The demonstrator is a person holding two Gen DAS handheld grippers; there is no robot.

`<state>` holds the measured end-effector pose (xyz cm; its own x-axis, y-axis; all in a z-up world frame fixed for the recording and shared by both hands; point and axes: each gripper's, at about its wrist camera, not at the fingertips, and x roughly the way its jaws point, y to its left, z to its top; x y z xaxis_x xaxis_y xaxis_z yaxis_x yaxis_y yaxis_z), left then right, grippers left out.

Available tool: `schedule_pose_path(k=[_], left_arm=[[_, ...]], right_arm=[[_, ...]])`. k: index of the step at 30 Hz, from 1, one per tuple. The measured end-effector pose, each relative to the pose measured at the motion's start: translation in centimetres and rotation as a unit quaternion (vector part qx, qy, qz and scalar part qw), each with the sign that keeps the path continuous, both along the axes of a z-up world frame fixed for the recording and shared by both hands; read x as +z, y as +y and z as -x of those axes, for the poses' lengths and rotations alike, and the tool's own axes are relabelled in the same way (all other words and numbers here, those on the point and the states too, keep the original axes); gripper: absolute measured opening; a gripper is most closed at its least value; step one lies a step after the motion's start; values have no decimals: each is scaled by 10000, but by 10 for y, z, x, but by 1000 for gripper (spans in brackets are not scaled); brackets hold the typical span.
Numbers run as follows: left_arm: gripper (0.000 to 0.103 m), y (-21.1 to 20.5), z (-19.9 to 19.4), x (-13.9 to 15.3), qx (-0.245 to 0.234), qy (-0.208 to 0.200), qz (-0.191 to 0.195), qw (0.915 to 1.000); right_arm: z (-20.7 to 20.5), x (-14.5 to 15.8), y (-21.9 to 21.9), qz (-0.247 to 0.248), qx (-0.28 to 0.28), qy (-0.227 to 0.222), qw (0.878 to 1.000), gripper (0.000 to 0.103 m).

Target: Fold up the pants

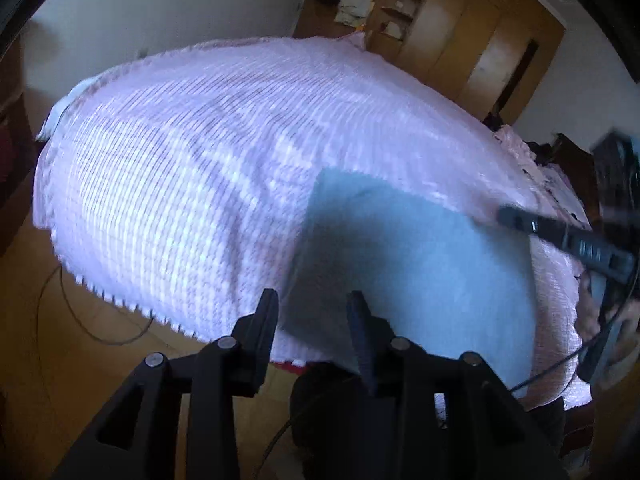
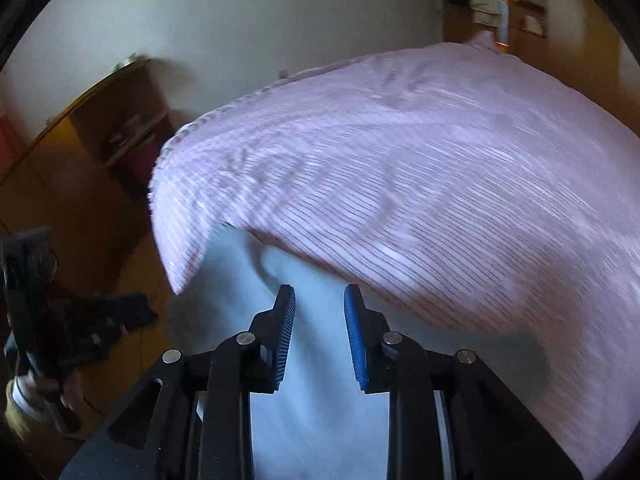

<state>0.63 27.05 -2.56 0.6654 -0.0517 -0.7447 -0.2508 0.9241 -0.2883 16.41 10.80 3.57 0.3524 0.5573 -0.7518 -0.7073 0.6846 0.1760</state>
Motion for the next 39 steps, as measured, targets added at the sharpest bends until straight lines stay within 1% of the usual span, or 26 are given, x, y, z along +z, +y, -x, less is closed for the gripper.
schedule_pose_path(k=[3, 6, 8, 9, 11, 12, 14, 16, 17, 18, 20, 23, 25, 28, 32, 36, 39], left_arm=[[38, -11, -21, 6, -151, -58, -55, 9999], [38, -22, -47, 6, -341, -181, 106, 9992], [38, -30, -65, 3, -446, -199, 198, 9986], [38, -34, -75, 0, -481, -186, 183, 9985], [37, -37, -89, -7, -436, -86, 31, 9990], [36, -35, -95, -12, -387, -30, -69, 9992], [31, -30, -104, -21, -203, 149, -364, 9990], [13, -20, -107, -30, -127, 287, -419, 9986], [12, -16, -106, -32, -100, 315, -346, 9989], [12, -12, -104, -32, -90, 301, -190, 9993], [12, -10, -100, -27, -76, 257, -84, 9996], [13, -20, -93, -15, -194, 120, -181, 9996], [13, -28, -85, -5, -381, 14, -192, 9991], [14, -38, -77, 0, -524, 21, -162, 9985], [14, -45, -51, -2, -639, 117, -34, 9979], [15, -51, -28, -14, -747, 276, -94, 9968], [15, -42, -25, -30, -508, 531, -203, 9971]], right_arm=[[3, -5, -38, 120, -521, 111, 9985, 18], [-2, -16, -60, 112, -841, 279, 9960, 18], [-7, -24, -67, 126, -957, 363, 9947, 18], [-12, -29, -68, 88, -988, 429, 9941, 18], [-19, -38, -65, 96, -1053, 441, 9934, 18], [-24, -44, -64, 279, -1231, 336, 9914, 18], [-34, -57, -62, 596, -1550, 144, 9860, 18], [-45, -67, -71, 418, -1778, 235, 9829, 18], [-50, -70, -77, 264, -1869, 329, 9815, 16], [-52, -71, -81, 165, -1910, 387, 9807, 15], [-52, -70, -84, 93, -1866, 414, 9815, 15], [-43, -60, -89, 34, -1806, 365, 9829, 15], [-35, -51, -94, 1, -1760, 368, 9837, 15], [-12, -39, -105, -42, -1675, 351, 9852, 16], [20, -36, -112, -85, -1513, 480, 9873, 16], [54, -45, -119, 13, -1304, 578, 9898, 16], [68, -57, -121, 189, -1281, 516, 9902, 16]])
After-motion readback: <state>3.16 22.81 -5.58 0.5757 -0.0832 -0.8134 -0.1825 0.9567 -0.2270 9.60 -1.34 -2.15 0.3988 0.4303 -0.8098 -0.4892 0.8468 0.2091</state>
